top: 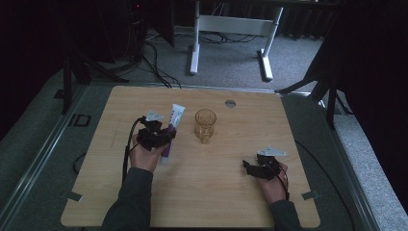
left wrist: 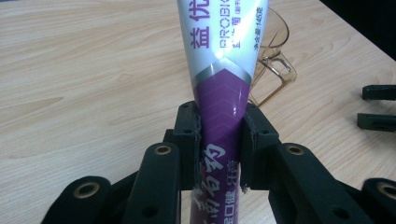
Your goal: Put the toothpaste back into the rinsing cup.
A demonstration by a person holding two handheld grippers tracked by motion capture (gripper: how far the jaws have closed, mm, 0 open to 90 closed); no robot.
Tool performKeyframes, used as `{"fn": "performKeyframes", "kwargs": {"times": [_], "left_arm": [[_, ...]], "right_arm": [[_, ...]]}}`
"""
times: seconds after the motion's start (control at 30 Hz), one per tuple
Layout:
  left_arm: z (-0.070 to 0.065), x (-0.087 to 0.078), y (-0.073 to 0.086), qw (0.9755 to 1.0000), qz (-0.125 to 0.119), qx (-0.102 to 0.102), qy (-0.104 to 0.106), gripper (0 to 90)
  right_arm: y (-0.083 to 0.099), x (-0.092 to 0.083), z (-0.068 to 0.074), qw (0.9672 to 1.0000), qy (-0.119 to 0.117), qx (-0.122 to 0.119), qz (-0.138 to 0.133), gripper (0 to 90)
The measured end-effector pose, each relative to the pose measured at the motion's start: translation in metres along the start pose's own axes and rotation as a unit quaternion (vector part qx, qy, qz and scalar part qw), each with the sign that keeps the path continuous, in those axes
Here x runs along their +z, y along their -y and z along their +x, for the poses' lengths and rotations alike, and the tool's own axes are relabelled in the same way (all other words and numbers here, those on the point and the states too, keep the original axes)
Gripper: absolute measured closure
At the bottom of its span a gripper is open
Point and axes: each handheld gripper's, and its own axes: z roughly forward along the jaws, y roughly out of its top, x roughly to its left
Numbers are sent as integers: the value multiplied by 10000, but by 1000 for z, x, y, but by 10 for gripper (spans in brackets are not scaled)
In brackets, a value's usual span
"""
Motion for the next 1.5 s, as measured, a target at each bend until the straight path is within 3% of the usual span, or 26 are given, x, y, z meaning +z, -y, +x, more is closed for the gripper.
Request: {"fn": "performKeyframes", "kwargs": {"times": [0.93, 1.5], "left_arm": [[1, -9, -20, 9992, -315, -104, 218, 716], [-2, -13, -27, 9988, -471, -45, 102, 716]], "right_arm": [[0, 0, 0, 10000, 1, -1, 1, 299], [0, 0, 0, 10000, 1, -1, 0, 300]]}}
